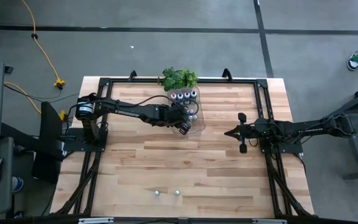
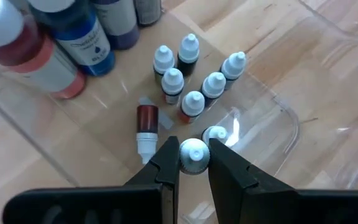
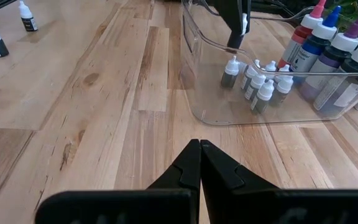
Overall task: Pick & Place food coloring
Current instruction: Put the small violet food coloring bottle into the transparent bin
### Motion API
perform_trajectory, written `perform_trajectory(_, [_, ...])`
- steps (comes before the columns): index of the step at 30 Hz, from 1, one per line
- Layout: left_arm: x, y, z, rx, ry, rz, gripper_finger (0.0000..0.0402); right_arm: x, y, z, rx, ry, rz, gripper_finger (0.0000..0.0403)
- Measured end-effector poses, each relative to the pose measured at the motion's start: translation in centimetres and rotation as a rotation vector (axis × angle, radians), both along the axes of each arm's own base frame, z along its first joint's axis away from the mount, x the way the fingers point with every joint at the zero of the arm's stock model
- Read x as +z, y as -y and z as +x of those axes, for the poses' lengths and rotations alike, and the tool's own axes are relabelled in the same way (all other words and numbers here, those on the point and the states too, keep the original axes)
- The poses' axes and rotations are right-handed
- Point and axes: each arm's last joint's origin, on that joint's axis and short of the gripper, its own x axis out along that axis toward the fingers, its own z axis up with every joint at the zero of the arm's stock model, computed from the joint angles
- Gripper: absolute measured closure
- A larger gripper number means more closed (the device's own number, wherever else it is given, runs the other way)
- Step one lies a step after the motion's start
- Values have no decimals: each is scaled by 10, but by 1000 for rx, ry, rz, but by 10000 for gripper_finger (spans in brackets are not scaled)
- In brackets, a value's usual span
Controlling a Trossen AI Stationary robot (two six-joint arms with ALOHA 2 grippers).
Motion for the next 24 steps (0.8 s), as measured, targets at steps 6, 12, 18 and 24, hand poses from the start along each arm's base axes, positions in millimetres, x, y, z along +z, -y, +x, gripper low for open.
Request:
perform_trajectory(6, [-7,-2,1,-2,-19,-11,353,0,0,0,0,-1,0,402])
perform_trajectory(12, [-14,-5,4,-6,-32,-21,353,0,0,0,0,0,0,402])
perform_trajectory(18, [-20,-7,7,-27,-46,-13,353,0,0,0,0,-1,0,402])
perform_trajectory(24, [-21,-7,10,-76,-33,-19,350,0,0,0,0,-1,0,402])
